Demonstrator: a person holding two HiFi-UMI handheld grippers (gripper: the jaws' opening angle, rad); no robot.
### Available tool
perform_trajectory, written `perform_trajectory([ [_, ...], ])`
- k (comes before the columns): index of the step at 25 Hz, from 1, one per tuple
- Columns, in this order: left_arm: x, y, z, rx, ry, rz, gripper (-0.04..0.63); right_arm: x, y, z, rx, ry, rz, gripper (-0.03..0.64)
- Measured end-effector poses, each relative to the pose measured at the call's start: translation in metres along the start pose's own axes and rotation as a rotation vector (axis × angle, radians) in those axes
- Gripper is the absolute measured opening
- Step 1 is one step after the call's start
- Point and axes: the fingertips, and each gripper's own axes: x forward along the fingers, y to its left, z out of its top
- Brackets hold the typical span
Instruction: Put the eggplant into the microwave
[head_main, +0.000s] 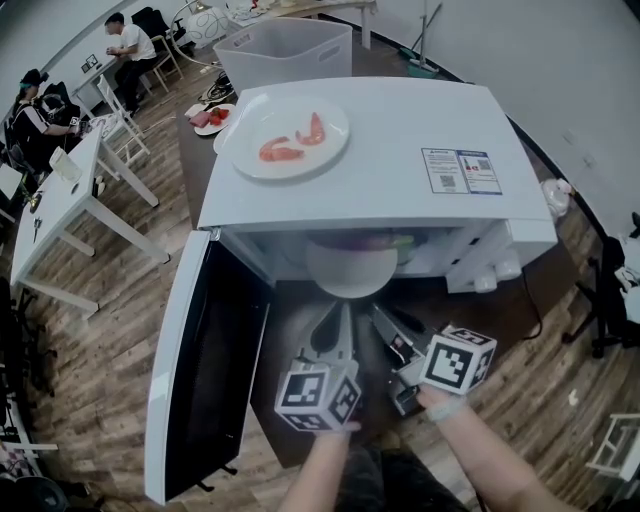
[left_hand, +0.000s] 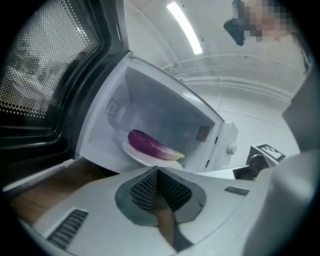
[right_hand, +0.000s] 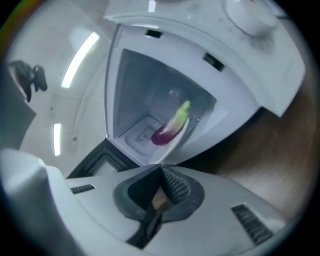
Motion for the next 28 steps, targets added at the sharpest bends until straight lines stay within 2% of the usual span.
perform_trajectory([
  [3, 0.001, 0.000, 0.001, 0.002, -0.002, 0.000, 0.000, 0.000, 0.004, 0.005, -0.288, 0.029, -0.081, 0.002],
  [5, 0.001, 0.000, 0.001, 0.005, -0.004, -0.001, 0.000, 0.003, 0.010, 0.006, -0.427, 0.049, -0.110, 0.002],
  [7, 0.002, 0.001, 0.001, 0.005, -0.003, 0.000, 0.000, 0.007, 0.013, 0.004, -0.522, 0.074, -0.135, 0.002],
  [9, 0.003, 0.002, 0.002, 0.002, -0.001, -0.001, 0.000, 0.011, 0.014, 0.001, -0.573, 0.093, -0.154, 0.002],
  [20, 0.009, 0.005, 0.003, -0.008, 0.011, -0.016, 0.000, 0.023, 0.011, 0.004, -0.596, 0.092, -0.184, 0.002],
  [28, 0.013, 0.006, 0.004, -0.018, 0.016, -0.026, 0.000, 0.030, 0.008, 0.007, -0.563, 0.079, -0.191, 0.002],
])
